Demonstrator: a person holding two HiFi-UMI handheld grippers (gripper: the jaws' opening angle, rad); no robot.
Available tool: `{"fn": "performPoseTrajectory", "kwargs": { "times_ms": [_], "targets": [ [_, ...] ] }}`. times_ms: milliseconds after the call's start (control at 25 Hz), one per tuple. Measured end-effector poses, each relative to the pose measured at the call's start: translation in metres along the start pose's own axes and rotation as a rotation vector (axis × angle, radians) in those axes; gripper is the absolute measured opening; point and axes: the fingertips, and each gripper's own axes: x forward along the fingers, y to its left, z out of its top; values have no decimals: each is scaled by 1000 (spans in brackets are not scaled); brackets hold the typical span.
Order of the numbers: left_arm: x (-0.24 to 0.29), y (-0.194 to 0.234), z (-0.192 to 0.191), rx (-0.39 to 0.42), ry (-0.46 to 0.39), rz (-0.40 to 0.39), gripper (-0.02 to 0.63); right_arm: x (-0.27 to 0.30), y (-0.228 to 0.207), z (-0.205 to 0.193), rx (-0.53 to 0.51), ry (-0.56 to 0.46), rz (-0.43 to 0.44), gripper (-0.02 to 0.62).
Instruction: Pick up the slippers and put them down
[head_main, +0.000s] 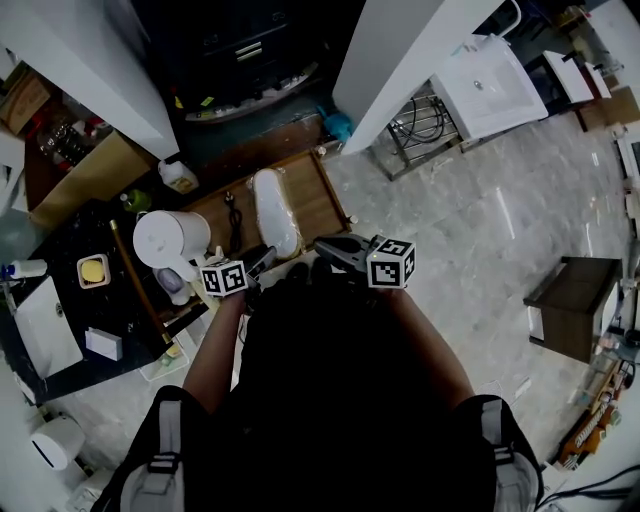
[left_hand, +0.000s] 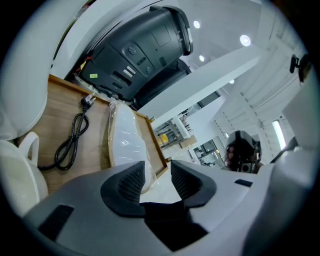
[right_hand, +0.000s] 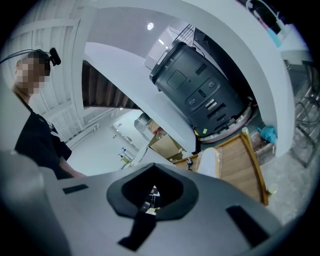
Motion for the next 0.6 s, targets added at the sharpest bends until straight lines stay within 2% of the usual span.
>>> {"fn": "performPoseTrajectory", "kwargs": {
  "times_ms": [120,280,440,600],
  "targets": [
    [5,13,-5,0,38,49,179,-5,-1,0,5,-19,-19,7],
    [13,20,-11,-49,72,54,220,-7,0,-1,11,-35,-36,6],
    [20,39,-20,-105,91,104,256,-7,-1,-3,21,-49,-48,7],
    [21,48,-20,-117,110,127,262,-5,0,-5,29,-55,-51,7]
  ]
}}
